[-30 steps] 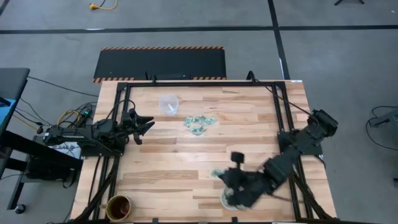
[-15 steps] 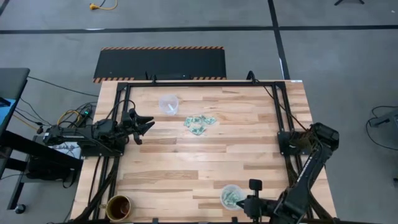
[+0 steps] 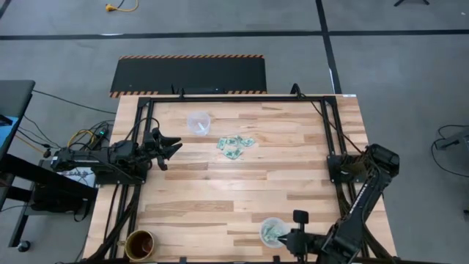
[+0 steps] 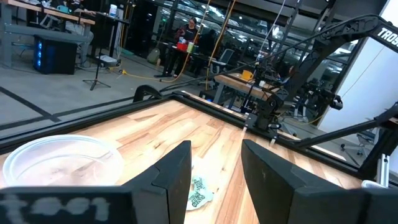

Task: Pick and place Stevia / Truvia into bins
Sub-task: Put the white stevia packet into the bottom transparent container, then put the white stevia packet into the top transparent container

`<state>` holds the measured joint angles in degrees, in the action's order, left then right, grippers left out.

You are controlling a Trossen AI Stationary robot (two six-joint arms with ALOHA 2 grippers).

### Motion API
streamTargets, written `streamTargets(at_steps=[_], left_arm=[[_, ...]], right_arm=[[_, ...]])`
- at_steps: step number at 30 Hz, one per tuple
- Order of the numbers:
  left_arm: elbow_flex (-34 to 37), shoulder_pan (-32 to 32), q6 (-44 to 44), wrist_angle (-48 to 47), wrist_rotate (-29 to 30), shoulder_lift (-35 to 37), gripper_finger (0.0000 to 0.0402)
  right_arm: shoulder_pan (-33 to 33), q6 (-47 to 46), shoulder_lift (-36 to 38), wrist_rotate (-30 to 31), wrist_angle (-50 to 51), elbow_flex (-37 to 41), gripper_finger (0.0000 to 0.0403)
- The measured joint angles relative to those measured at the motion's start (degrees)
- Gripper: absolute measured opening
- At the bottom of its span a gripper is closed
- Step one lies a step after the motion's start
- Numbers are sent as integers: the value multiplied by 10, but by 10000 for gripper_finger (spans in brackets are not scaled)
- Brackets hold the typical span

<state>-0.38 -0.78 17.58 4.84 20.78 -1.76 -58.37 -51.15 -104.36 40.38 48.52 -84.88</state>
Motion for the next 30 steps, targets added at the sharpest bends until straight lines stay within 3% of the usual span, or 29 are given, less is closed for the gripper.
streamTargets(at_steps=[9, 14, 18, 24, 30], left_arm=[[0, 0, 0, 0, 0, 0, 130], [0, 0, 0, 0, 0, 0, 130], [0, 0, 0, 0, 0, 0, 130], [0, 0, 0, 0, 0, 0, 130], [0, 0, 0, 0, 0, 0, 130]], right_arm=[[0, -37, 0, -16, 18, 0, 86], [2, -26, 0, -24, 17, 0, 102], [9, -44, 0, -71, -2, 0, 102], [39, 71, 24, -93, -68, 0, 102], [64, 245, 118, -103, -128, 0, 102]])
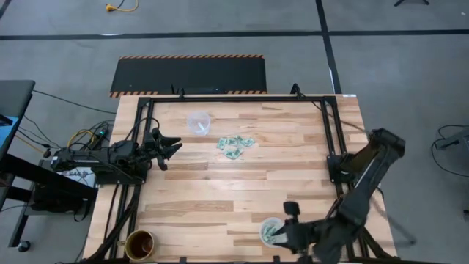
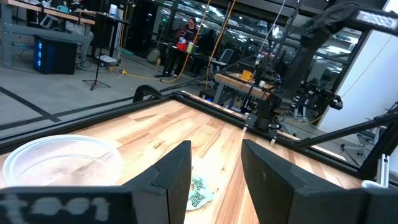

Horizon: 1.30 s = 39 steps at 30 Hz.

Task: Pick and place Stevia / Truvia into bins
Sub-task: Put the white stevia packet into the top transparent container

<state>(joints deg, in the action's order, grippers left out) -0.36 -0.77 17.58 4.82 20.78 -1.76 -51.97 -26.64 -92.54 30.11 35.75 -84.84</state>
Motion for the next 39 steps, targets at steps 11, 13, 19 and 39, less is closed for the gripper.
streamTargets(at_steps=[11, 13, 19, 39], left_arm=[[0, 0, 0, 0, 0, 0, 130], [0, 0, 0, 0, 0, 0, 130], [0, 0, 0, 0, 0, 0, 130], [0, 0, 0, 0, 0, 0, 130]], right_arm=[[130, 261, 253, -2, -8, 100, 102], [167, 262, 313, -25, -26, 155, 102], [231, 302, 495, -123, -206, 371, 102], [324, 301, 800, -201, -274, 672, 102]])
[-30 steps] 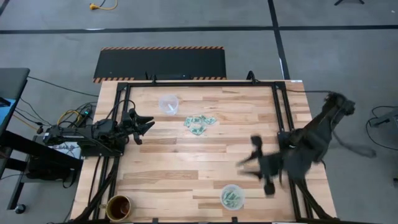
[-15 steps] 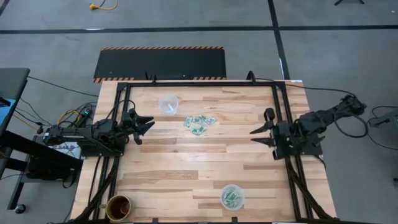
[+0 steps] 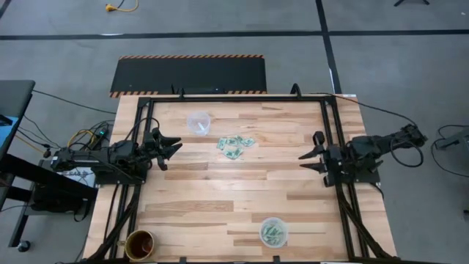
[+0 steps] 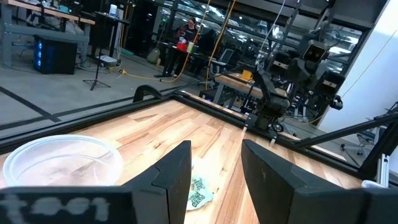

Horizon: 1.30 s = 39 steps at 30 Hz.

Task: Pick and place Stevia / Truvia into bins
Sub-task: Put the white stevia packet into the top transparent container

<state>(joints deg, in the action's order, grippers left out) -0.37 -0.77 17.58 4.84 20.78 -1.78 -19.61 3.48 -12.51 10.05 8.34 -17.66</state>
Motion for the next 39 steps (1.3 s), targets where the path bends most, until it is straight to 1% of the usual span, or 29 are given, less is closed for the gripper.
streamTargets(at_steps=[2, 7, 9, 12, 14, 17, 20, 23, 27, 29, 33, 39], left_arm=[[0, 0, 0, 0, 0, 0, 130], [0, 0, 0, 0, 0, 0, 130], [0, 0, 0, 0, 0, 0, 130], [0, 0, 0, 0, 0, 0, 130], [0, 0, 0, 0, 0, 0, 130], [0, 0, 0, 0, 0, 0, 130], [0, 0, 0, 0, 0, -1, 130], [0, 0, 0, 0, 0, -1, 130], [0, 0, 0, 0, 0, -1, 130], [0, 0, 0, 0, 0, -1, 130], [0, 0, 0, 0, 0, -1, 130], [0, 0, 0, 0, 0, -1, 130]], right_arm=[[3, 5, 31, -22, -3, 12, 102], [3, 6, 106, -45, 20, 47, 102], [3, 3, 125, -56, 32, 60, 102], [3, -9, 124, -79, 42, 73, 102], [2, -22, 120, -102, 23, 83, 102], [3, -43, 124, -129, 37, 98, 102], [2, -53, 124, -144, 19, 117, 102], [3, -69, 123, -145, -3, 140, 102], [1, -48, 120, -147, -50, 154, 102], [1, -49, 123, -147, -53, 155, 102], [1, -82, 115, -146, -53, 156, 102], [1, -84, 114, -145, -52, 156, 102]])
